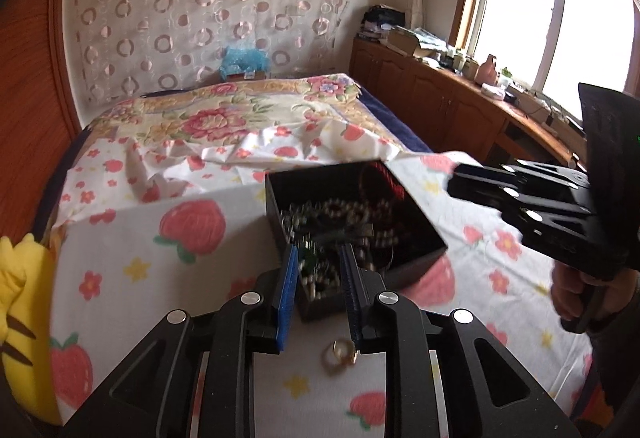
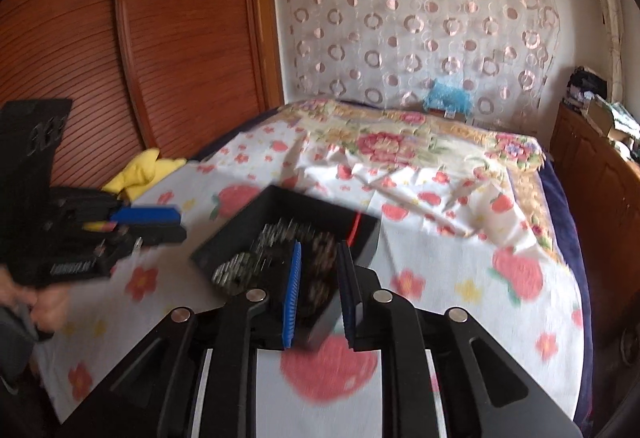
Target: Organize jewelry
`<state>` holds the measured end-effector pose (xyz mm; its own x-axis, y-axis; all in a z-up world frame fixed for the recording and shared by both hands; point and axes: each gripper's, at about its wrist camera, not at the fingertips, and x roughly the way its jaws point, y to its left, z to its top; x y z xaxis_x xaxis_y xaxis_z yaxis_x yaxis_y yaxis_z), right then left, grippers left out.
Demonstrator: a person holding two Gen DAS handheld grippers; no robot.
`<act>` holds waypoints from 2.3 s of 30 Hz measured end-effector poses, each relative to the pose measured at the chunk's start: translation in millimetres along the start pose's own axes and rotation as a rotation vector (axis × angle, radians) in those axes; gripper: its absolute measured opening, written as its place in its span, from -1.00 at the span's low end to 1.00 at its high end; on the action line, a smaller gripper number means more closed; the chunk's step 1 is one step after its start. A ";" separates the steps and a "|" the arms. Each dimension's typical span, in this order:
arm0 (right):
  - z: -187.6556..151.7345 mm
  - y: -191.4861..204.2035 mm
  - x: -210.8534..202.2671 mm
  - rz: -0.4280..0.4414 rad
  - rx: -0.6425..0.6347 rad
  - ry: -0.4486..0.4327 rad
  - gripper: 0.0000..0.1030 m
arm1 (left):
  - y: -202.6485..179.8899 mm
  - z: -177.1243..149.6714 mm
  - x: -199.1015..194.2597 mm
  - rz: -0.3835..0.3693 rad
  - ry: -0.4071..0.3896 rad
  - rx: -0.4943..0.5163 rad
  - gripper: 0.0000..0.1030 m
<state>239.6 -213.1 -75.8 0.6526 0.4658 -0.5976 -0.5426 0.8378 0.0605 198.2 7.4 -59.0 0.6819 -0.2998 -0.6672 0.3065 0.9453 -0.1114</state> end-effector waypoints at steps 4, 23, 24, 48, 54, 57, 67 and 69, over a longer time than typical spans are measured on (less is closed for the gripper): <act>-34.5 5.4 -14.5 0.011 0.005 0.059 -0.61 | 0.2 -17.0 0.0 -0.011 0.027 -0.013 -0.54; -130.1 54.0 -32.3 0.074 -0.039 0.253 -0.48 | -13.5 -67.2 16.0 -0.007 0.135 0.002 -0.35; -131.8 56.9 -31.4 0.074 -0.045 0.258 -0.48 | -13.9 -67.3 16.7 -0.007 0.136 0.005 -0.33; -81.8 16.8 -23.8 0.003 -0.022 0.138 -0.72 | -29.7 -56.4 48.3 0.028 0.174 0.072 -0.38; -61.8 12.4 -14.9 0.009 -0.035 0.115 -0.72 | -26.5 -57.4 45.1 0.023 0.152 0.063 -0.64; -49.4 12.7 -11.6 0.015 -0.038 0.095 -0.72 | -22.6 -54.7 38.1 0.021 0.130 0.035 -0.64; -10.8 18.8 15.4 0.022 -0.045 0.055 -0.72 | -22.5 -23.5 4.1 0.013 0.014 0.024 -0.64; -6.4 18.7 22.5 0.018 -0.046 0.053 -0.72 | -23.0 -16.7 2.7 0.019 0.000 0.028 -0.64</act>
<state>240.7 -188.7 -93.2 0.6144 0.4636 -0.6385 -0.5781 0.8152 0.0357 181.9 -13.0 -70.5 0.6875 -0.2819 -0.6693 0.3119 0.9469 -0.0784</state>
